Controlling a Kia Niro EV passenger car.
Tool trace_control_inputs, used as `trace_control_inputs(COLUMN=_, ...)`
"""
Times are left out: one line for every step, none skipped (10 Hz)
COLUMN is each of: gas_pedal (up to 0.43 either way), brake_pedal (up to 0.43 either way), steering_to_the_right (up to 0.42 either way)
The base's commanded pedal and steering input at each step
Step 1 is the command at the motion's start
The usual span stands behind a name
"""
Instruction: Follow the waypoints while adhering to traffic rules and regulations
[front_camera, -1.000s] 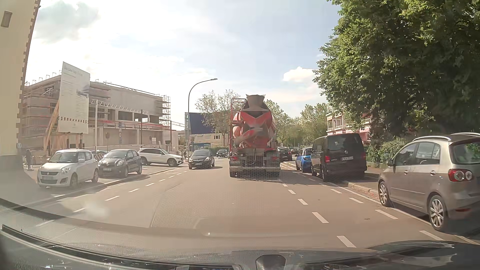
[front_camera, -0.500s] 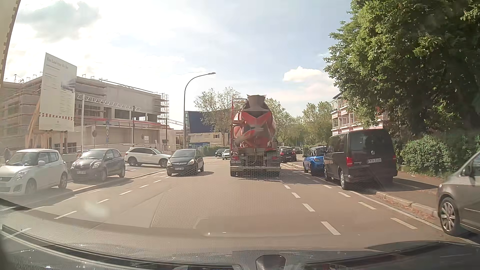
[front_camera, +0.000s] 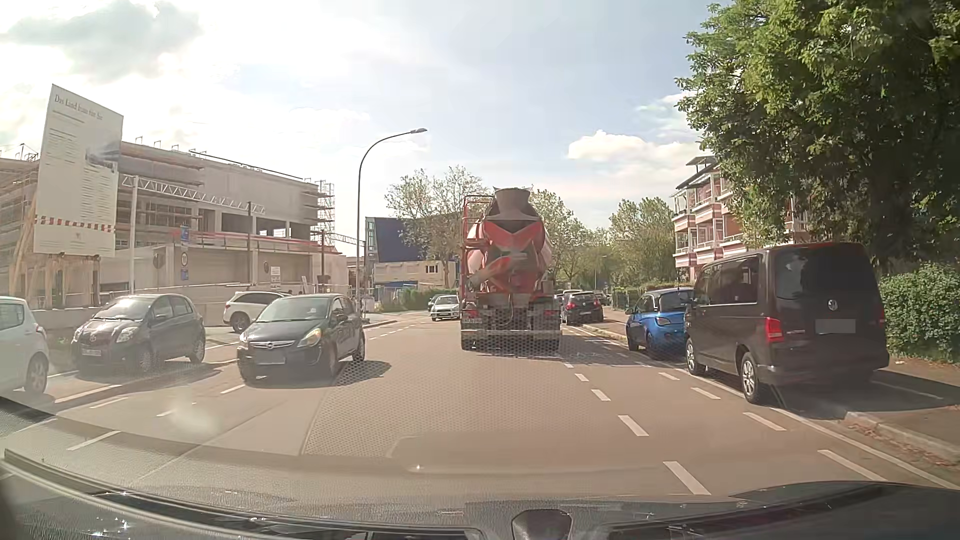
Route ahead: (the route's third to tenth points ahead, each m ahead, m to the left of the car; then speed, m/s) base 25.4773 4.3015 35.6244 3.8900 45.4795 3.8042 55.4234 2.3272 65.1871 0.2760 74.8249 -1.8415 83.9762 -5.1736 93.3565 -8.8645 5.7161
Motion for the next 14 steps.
trace_control_inputs(gas_pedal=0.039, brake_pedal=0.0, steering_to_the_right=-0.003)
trace_control_inputs(gas_pedal=0.047, brake_pedal=0.0, steering_to_the_right=-0.003)
trace_control_inputs(gas_pedal=0.047, brake_pedal=0.0, steering_to_the_right=-0.003)
trace_control_inputs(gas_pedal=0.047, brake_pedal=0.0, steering_to_the_right=-0.003)
trace_control_inputs(gas_pedal=0.047, brake_pedal=0.0, steering_to_the_right=-0.003)
trace_control_inputs(gas_pedal=0.047, brake_pedal=0.0, steering_to_the_right=-0.003)
trace_control_inputs(gas_pedal=0.047, brake_pedal=0.0, steering_to_the_right=-0.003)
trace_control_inputs(gas_pedal=0.047, brake_pedal=0.0, steering_to_the_right=-0.003)
trace_control_inputs(gas_pedal=0.047, brake_pedal=0.0, steering_to_the_right=-0.003)
trace_control_inputs(gas_pedal=0.047, brake_pedal=0.0, steering_to_the_right=-0.003)
trace_control_inputs(gas_pedal=0.047, brake_pedal=0.0, steering_to_the_right=-0.003)
trace_control_inputs(gas_pedal=0.047, brake_pedal=0.0, steering_to_the_right=-0.003)
trace_control_inputs(gas_pedal=0.039, brake_pedal=0.0, steering_to_the_right=-0.003)
trace_control_inputs(gas_pedal=0.039, brake_pedal=0.0, steering_to_the_right=-0.003)
